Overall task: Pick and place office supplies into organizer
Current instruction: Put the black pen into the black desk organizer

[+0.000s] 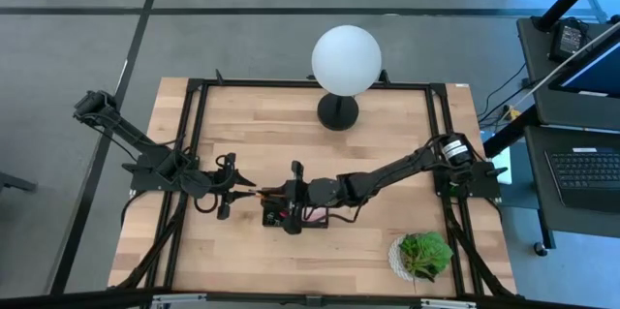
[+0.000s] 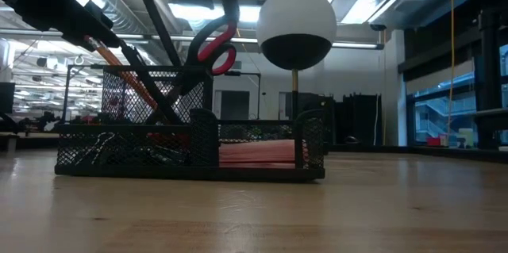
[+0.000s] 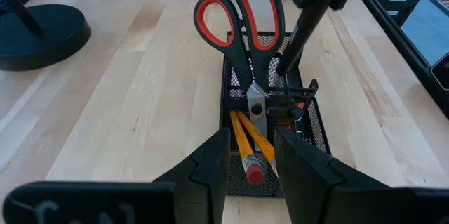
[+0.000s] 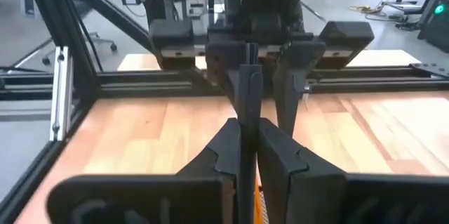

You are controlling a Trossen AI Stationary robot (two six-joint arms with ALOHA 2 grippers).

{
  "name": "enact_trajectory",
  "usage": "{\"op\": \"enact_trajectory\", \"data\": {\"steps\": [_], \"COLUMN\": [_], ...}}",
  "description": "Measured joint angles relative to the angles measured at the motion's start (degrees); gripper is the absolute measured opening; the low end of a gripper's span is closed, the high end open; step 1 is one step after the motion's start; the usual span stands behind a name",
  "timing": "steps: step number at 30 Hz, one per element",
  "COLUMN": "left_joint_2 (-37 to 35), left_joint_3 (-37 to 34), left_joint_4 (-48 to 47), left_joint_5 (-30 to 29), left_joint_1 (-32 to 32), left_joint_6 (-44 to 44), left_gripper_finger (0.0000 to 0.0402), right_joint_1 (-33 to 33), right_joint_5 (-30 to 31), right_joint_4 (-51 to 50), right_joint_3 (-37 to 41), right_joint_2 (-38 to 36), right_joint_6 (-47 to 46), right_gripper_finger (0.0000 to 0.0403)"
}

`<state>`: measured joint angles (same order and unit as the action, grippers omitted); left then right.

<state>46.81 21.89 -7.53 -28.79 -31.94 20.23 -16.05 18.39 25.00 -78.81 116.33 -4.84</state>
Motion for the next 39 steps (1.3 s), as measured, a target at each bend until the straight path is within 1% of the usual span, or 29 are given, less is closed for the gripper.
{"op": "enact_trajectory", "data": {"steps": [6,10,16,20,27,35,39], "left_joint_2": [0.0,0.0,0.0,0.0,0.0,0.0,0.0], "left_joint_3": [0.0,0.0,0.0,0.0,0.0,0.0,0.0], "left_joint_4": [0.0,0.0,0.0,0.0,-0.1,0.1,0.1], "left_joint_5": [0.0,0.0,0.0,0.0,0.1,-0.2,-0.2], "left_joint_1": [0.0,0.0,0.0,0.0,0.0,0.0,0.0], "left_joint_6": [0.0,0.0,0.0,0.0,0.0,0.0,0.0], "left_gripper_finger": [0.0106,0.0106,0.0106,0.0106,0.0106,0.0106,0.0106], "right_joint_1": [0.0,0.0,0.0,0.0,0.1,0.3,0.2], "right_joint_5": [0.0,0.0,0.0,1.2,1.7,1.6,1.7], "right_joint_4": [-0.8,-3.1,-3.8,-4.5,-8.3,-9.4,-9.4], "right_joint_3": [0.0,0.0,0.0,0.0,0.0,0.0,0.0], "right_joint_2": [0.0,0.0,0.0,0.0,0.0,2.0,2.4], "right_joint_6": [2.4,3.6,3.8,5.1,2.1,-0.7,-0.5], "right_gripper_finger": [0.0032,0.0032,0.0032,0.0032,0.0032,0.0032,0.0033]}}
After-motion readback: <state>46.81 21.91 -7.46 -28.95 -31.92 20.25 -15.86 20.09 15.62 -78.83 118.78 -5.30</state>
